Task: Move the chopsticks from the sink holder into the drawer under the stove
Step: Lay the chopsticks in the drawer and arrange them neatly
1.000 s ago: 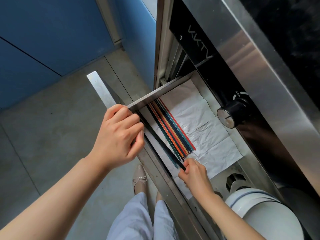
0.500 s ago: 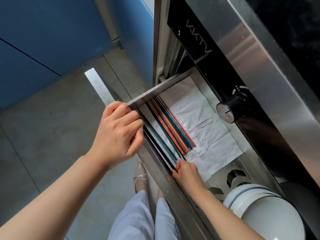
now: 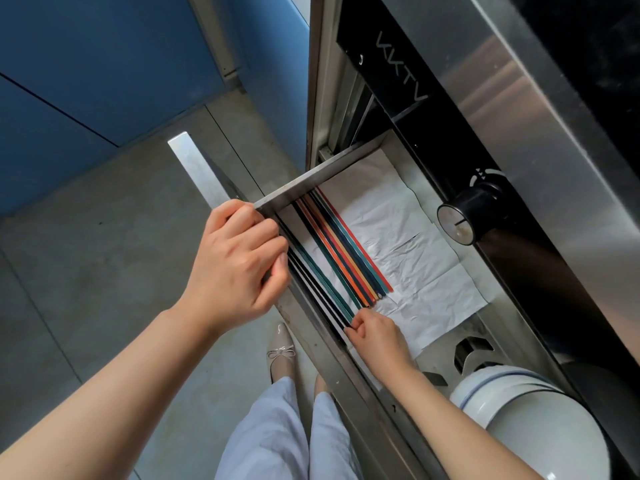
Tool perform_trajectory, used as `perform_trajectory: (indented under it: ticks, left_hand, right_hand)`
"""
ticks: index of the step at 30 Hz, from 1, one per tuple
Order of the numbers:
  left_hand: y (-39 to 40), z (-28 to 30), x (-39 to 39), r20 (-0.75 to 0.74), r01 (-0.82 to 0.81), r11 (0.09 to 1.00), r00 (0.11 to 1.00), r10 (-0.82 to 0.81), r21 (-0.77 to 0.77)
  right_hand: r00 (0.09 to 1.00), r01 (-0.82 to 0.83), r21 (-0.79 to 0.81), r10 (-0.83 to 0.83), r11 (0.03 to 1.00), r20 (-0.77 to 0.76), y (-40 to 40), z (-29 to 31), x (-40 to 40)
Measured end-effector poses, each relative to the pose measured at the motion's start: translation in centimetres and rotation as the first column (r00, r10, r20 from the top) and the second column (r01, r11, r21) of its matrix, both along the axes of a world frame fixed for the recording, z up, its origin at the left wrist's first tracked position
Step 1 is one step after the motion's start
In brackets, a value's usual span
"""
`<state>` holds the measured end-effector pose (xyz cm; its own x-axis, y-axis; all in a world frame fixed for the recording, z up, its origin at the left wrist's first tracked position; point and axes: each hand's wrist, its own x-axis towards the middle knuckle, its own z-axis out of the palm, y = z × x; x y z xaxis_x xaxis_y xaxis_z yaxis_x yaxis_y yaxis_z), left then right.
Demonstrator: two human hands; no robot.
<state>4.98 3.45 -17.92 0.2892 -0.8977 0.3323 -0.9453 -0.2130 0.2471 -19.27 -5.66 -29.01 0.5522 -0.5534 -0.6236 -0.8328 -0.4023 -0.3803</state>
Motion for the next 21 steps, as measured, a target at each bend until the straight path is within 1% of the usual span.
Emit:
perform_trajectory:
  ticks: [2, 5, 7, 9, 14, 21]
  left_hand:
    - [0.0, -0.01, 0.04, 0.0, 0.002, 1.0, 1.0, -0.002, -0.002]
    - [0.09, 0.03, 0.0, 0.001, 0.002, 1.0, 1.0, -0.002, -0.001]
    - [0.05, 0.04, 0.03, 0.003, 0.004, 1.0, 1.0, -0.004, 0.002]
    - [0.08, 0.04, 0.06, 0.001, 0.005, 1.0, 1.0, -0.005, 0.003]
    - [0.08, 0.04, -0.01, 0.004, -0.002, 1.0, 1.0, 0.002, 0.006]
    - [0.04, 0.17, -0.01, 0.005, -0.009, 1.0, 1.0, 0.009, 0.016]
  right_hand:
    - [0.998, -0.05, -0.02, 0.049, 0.999, -0.043, 0.46, -0.03, 0.57]
    - [0.992, -0.019, -0.057, 0.012, 0.998, -0.124, 0.51, -0.2, 0.98]
    - [0.981, -0.074, -0.098, 0.055, 0.992, -0.188, 0.4, -0.27, 1.15]
    - [0.973, -0.125, -0.137, 0.094, 0.983, -0.211, 0.53, -0.19, 1.15]
    - [0.985, -0.088, -0.132, 0.067, 0.987, -0.159, 0.74, -0.23, 0.61]
    - [0.991, -0.109, -0.084, 0.102, 0.99, -0.092, 0.42, -0.14, 0.98]
